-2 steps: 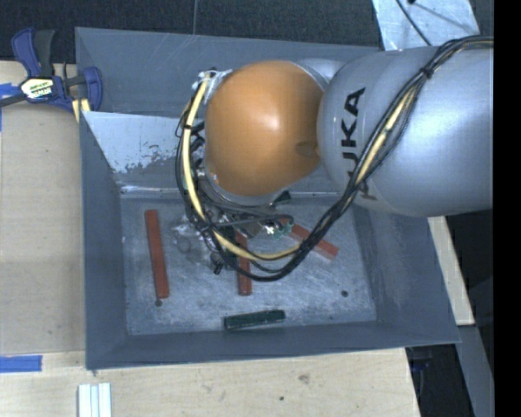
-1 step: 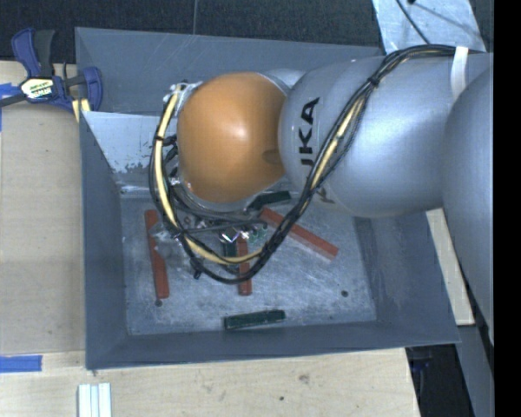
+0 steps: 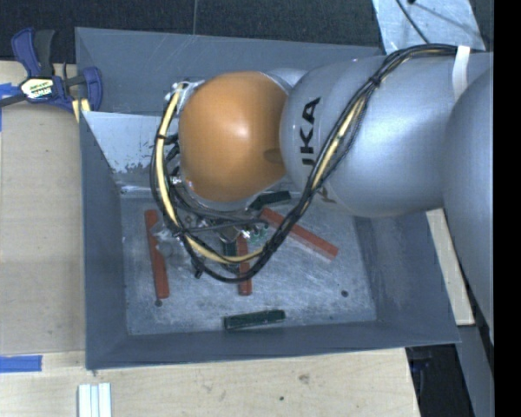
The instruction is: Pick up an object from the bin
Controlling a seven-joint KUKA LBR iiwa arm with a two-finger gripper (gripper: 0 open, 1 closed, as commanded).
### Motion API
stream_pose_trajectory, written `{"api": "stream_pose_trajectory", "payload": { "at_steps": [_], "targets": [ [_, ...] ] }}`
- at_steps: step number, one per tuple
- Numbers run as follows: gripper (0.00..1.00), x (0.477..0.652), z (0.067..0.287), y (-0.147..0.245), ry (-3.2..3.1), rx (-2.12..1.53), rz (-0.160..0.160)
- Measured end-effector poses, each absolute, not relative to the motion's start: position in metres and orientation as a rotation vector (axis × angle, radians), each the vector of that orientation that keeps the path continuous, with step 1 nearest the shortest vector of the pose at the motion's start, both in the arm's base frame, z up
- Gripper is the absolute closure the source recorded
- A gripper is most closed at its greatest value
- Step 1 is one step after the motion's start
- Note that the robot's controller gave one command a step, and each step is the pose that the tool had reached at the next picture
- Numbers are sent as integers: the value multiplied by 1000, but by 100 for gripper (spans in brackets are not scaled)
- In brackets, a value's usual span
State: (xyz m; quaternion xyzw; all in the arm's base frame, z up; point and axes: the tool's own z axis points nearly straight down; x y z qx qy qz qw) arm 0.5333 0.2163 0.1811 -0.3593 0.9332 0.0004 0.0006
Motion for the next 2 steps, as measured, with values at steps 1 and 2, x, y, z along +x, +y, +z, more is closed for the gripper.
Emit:
{"api": "stream_pose_trajectory", "payload": {
  "at_steps": [1,2],
  "targets": [
    [100,560,334,226,2723,-1542,-1],
    [100,544,195,220,2820,-1395,3]
  ]
}}
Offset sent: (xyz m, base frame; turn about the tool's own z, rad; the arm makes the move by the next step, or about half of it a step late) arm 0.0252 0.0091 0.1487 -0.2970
